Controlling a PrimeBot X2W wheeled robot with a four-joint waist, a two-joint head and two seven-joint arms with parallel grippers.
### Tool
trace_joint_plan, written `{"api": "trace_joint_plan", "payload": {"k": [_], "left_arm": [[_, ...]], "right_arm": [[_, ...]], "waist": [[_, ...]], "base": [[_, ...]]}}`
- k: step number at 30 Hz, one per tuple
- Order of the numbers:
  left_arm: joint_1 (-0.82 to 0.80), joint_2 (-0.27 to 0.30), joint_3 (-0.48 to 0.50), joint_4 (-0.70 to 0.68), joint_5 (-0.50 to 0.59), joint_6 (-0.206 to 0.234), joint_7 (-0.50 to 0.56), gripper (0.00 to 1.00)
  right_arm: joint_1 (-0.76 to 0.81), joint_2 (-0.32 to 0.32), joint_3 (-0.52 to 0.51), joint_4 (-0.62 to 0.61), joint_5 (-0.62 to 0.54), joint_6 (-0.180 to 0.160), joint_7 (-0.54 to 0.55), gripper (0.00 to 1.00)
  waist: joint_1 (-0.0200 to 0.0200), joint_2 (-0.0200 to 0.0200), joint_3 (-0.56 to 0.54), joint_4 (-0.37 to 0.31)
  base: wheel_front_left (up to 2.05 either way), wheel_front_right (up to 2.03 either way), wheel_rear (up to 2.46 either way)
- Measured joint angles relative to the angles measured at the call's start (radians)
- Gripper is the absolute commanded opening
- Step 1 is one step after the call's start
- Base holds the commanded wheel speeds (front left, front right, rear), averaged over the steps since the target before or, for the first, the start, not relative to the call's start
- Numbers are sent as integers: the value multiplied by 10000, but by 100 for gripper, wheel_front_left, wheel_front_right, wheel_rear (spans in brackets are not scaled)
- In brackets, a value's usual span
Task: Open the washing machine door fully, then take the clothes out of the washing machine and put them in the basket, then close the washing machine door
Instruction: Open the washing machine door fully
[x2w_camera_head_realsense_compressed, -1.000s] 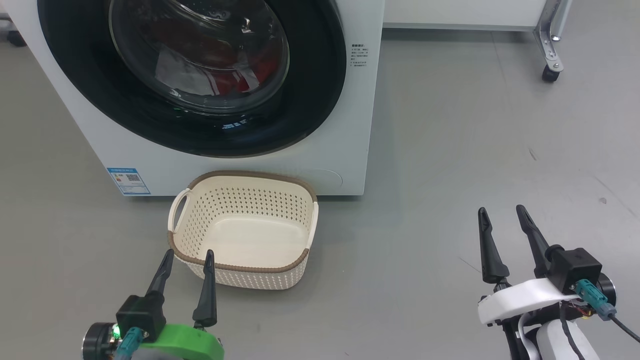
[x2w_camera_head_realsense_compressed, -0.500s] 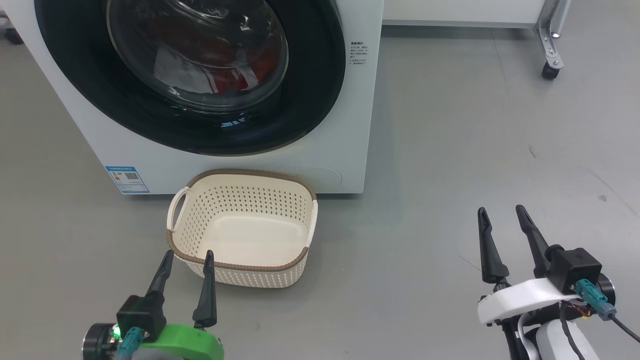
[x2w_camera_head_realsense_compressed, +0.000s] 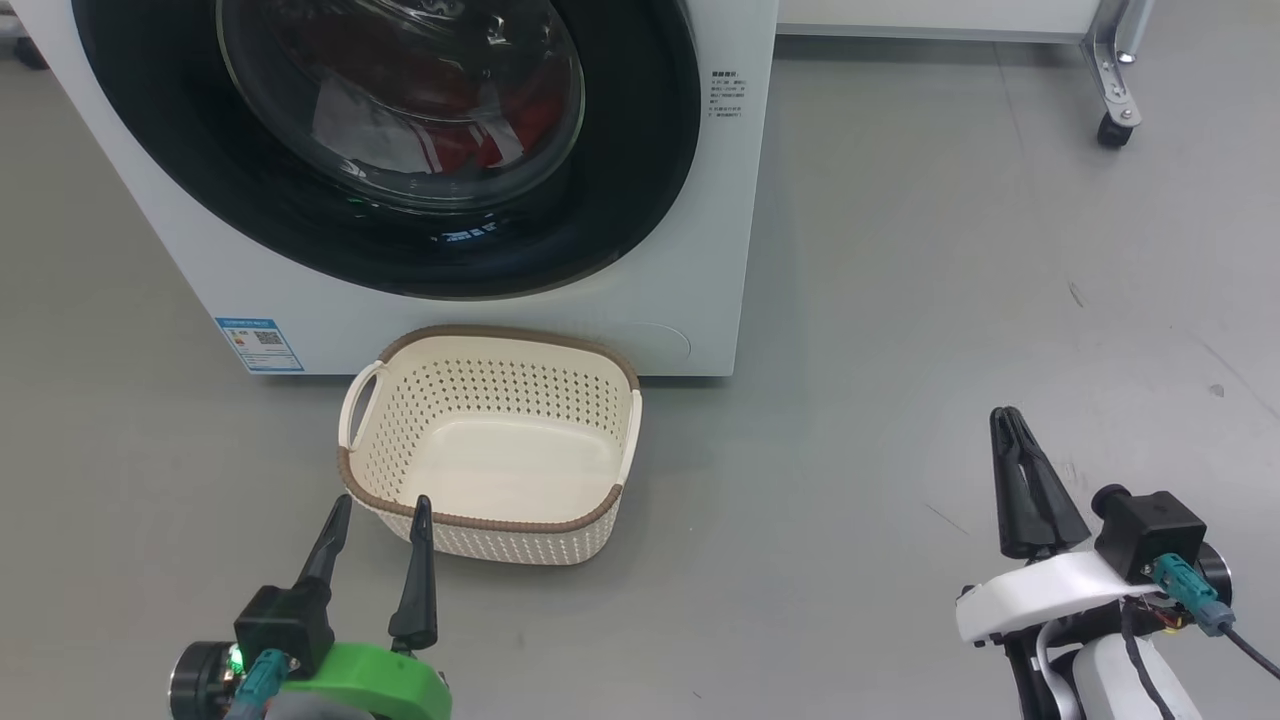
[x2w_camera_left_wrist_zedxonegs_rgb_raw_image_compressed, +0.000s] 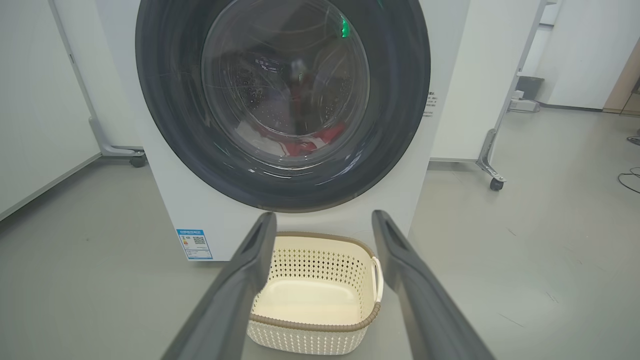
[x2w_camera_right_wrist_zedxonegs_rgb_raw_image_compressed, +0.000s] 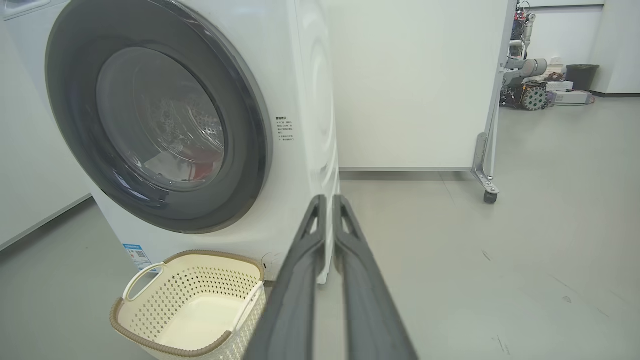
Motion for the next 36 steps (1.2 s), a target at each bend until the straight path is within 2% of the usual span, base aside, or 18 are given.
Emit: {"api": "trace_joint_plan", "payload": {"k": [4,17,21,27,30,36], "left_arm": [[-5,2,-59,0,-2,0,0,100],[-368,2,-512,-36,-54,-2,0,100],[-470,2,-658,-61,-90,-2,0,100],[-632,4,-817,-125,-113,8,0,100],[-797,4,-846,-267,-138,56,-2,100],[-1088,4,-1141,-370,-217,96,-10,100]], "right_arm": [[-43,4,-71,-27,481,15,0,0],[-337,8,-1302,257,5555,29,-2,0],[-738,8,-1689,640,6506,31,15,0],[-1445,6,-2136,842,7745,71,545,0],[-2133,2,-2366,886,8819,71,1022,0],[-3493,-50,-2851,897,9591,-36,1875,0]], "waist": [[0,0,61,52],[0,0,559,551],[0,0,755,750],[0,0,1032,1010],[0,0,1250,1144],[0,0,1758,1391]], "base": [[0,0,0],[0,0,0],[0,0,0],[0,0,0],[0,0,0],[0,0,0]]}}
